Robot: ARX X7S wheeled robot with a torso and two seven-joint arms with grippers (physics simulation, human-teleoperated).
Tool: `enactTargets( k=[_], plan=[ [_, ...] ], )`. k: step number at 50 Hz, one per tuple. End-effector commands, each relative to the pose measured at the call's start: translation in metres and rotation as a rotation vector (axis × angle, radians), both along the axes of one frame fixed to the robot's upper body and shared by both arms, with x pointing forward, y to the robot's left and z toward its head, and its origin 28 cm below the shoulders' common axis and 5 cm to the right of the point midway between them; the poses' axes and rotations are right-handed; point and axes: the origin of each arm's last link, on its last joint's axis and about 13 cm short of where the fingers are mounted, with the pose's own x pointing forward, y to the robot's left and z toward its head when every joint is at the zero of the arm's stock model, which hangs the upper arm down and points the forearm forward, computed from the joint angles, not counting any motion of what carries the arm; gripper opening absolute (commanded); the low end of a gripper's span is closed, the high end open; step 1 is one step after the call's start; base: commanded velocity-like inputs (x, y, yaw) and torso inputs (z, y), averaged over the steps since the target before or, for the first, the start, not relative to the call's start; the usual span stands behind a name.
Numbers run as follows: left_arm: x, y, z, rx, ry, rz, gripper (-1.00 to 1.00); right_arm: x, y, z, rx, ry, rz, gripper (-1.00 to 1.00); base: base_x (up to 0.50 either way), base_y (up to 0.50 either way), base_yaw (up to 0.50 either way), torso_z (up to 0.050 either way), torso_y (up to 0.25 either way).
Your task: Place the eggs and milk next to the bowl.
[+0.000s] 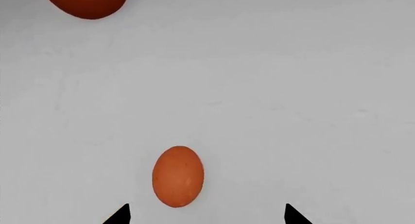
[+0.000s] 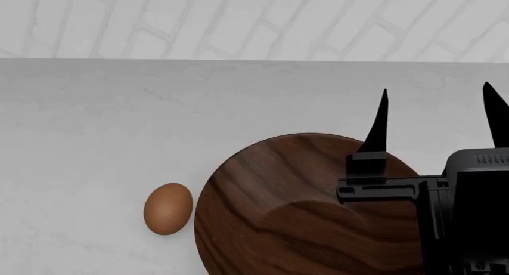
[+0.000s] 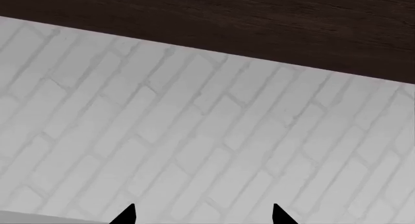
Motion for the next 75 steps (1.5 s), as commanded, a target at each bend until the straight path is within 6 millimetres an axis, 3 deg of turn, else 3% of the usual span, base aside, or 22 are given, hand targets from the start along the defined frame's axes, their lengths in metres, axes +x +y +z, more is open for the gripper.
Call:
enactTargets(
  k=[1, 18, 38, 61, 74, 75],
  plan=[
    [0.009, 0.005, -0.003, 0.026, 0.020, 0.008, 1.00, 0.000, -0.001, 0.000, 0.000, 0.001, -0.003, 1.00, 0.00, 0.00, 0.00, 0.000, 0.000],
    [0.029, 0.014, -0.015, 0.036, 0.047, 0.020, 1.00, 0.002, 0.003, 0.003, -0.012, 0.005, 0.002, 1.00, 0.00, 0.00, 0.00, 0.000, 0.000],
    [0.037, 0.024, -0.023, 0.077, 0.090, 0.049, 1.00, 0.003, 0.004, 0.002, -0.019, 0.012, 0.002, 1.00, 0.00, 0.00, 0.00, 0.000, 0.000],
    [0.052, 0.029, -0.046, 0.073, 0.128, 0.048, 1.00, 0.004, 0.005, 0.001, -0.030, 0.018, -0.001, 1.00, 0.00, 0.00, 0.00, 0.000, 0.000],
    [0.047, 0.028, -0.054, 0.069, 0.154, 0.056, 1.00, 0.005, 0.005, 0.000, -0.029, 0.020, -0.001, 1.00, 0.00, 0.00, 0.00, 0.000, 0.000],
    [0.047, 0.028, -0.054, 0.072, 0.154, 0.056, -1.00, 0.005, 0.005, 0.000, -0.029, 0.019, 0.000, 1.00, 0.00, 0.00, 0.00, 0.000, 0.000]
  ],
)
